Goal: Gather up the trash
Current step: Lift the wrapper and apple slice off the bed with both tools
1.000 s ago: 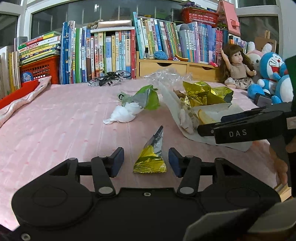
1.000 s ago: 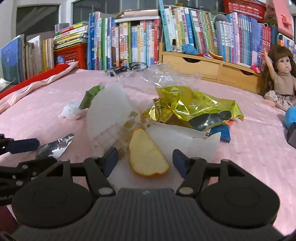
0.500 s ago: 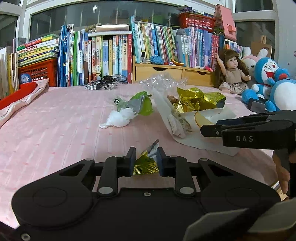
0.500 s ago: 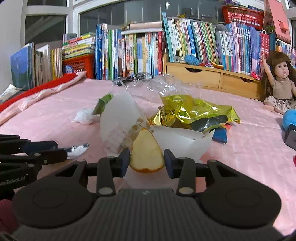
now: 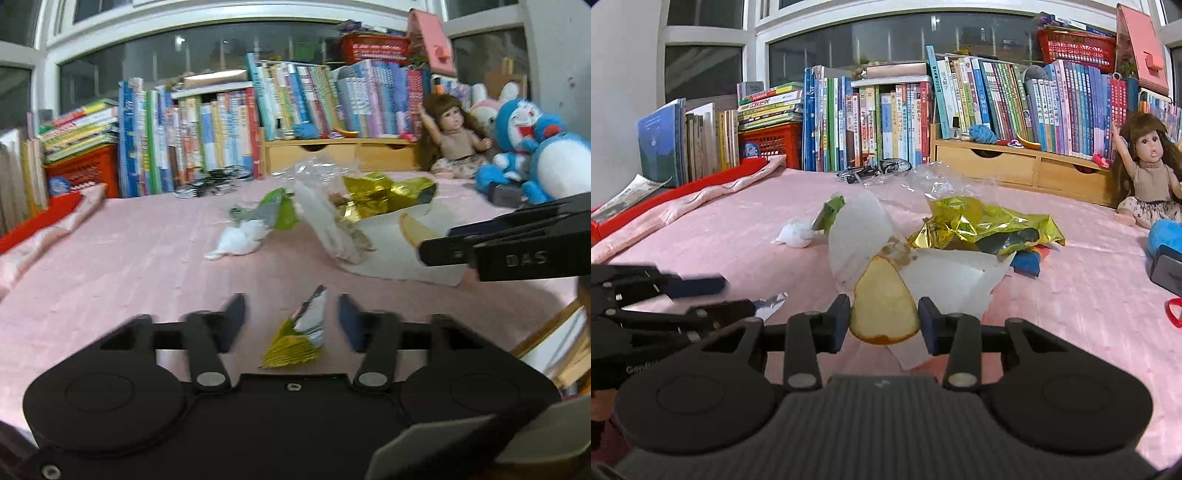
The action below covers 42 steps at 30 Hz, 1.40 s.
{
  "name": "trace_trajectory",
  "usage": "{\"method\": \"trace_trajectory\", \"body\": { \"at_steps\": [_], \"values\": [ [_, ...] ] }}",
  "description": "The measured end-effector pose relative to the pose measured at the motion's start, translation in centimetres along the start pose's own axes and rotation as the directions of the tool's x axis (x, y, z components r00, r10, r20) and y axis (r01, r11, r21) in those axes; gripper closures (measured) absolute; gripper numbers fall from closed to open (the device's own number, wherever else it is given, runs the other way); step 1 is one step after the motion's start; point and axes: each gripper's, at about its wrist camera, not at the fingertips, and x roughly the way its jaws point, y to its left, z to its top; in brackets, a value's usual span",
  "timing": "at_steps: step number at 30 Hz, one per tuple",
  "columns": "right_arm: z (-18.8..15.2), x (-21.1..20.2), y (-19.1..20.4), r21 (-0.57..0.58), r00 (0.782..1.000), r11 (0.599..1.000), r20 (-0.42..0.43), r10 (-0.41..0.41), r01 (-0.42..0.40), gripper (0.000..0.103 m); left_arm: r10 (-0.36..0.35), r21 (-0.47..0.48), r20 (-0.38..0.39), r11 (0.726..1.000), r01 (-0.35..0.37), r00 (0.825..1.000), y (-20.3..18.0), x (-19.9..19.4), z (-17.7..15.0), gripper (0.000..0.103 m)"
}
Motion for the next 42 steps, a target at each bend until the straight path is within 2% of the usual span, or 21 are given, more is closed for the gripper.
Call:
{"method": "trace_trajectory", "body": {
  "at_steps": [2, 4, 7, 8, 16, 19, 20, 39, 40, 42],
  "values": [
    [-0.2, 0.0, 0.0, 0.008, 1.0, 1.0, -0.007, 0.002, -0.002, 0.057, -0.006, -0.014, -0.035, 1.0, 0.005, 0.999, 0.2, 0.3, -0.1, 0.047],
    [-0.5, 0.0, -0.1, 0.02, 1.0, 1.0, -0.013, 0.007, -0.007, 0.057, -0.045, -0.049, -0.067, 0.998, 0.041, 0.997, 0.7, 0.5, -0.4, 0.048],
    [-1.0, -0.2, -0.1, 0.032, 1.0, 0.999, -0.024, 0.015, -0.015, 0.057, -0.081, -0.052, -0.078, 0.996, 0.077, 0.994, 0.8, 0.5, -0.8, 0.06],
    [-1.3, -0.3, 0.0, 0.033, 1.0, 0.999, -0.027, 0.017, -0.016, 0.057, -0.078, -0.048, -0.076, 0.996, 0.074, 0.994, 0.8, 0.4, -0.8, 0.075],
    [-2.1, -1.2, 0.0, 0.054, 0.999, 0.998, -0.032, 0.027, -0.026, 0.057, -0.071, -0.05, -0.064, 0.996, 0.068, 0.995, 0.5, -0.4, -0.4, 0.081],
    [-2.4, -1.9, 0.1, 0.064, 0.999, 0.997, -0.025, 0.034, -0.032, 0.057, -0.082, -0.047, -0.056, 0.996, 0.079, 0.995, 0.3, -1.2, -0.3, 0.087],
    [-2.5, -2.2, 0.1, 0.069, 0.999, 0.997, -0.023, 0.038, -0.036, 0.057, -0.086, -0.045, -0.053, 0.995, 0.084, 0.995, 0.2, -1.5, -0.3, 0.094],
    [-4.9, -5.7, 0.7, 0.107, 0.998, 0.993, -0.029, 0.055, -0.052, 0.058, -0.104, -0.021, 0.001, 0.994, 0.104, 0.995, -1.0, -5.0, -0.5, 0.097],
    [-5.0, -5.7, 0.7, 0.103, 0.998, 0.993, -0.03, 0.055, -0.052, 0.058, -0.101, -0.007, 0.009, 0.995, 0.101, 0.995, -1.1, -4.9, -0.5, 0.096],
    [-5.1, -5.7, 0.8, 0.094, 0.998, 0.994, -0.033, 0.051, -0.048, 0.058, -0.077, 0.031, 0.006, 0.997, 0.077, 0.997, -1.5, -4.2, -0.6, 0.085]
  ]
}}
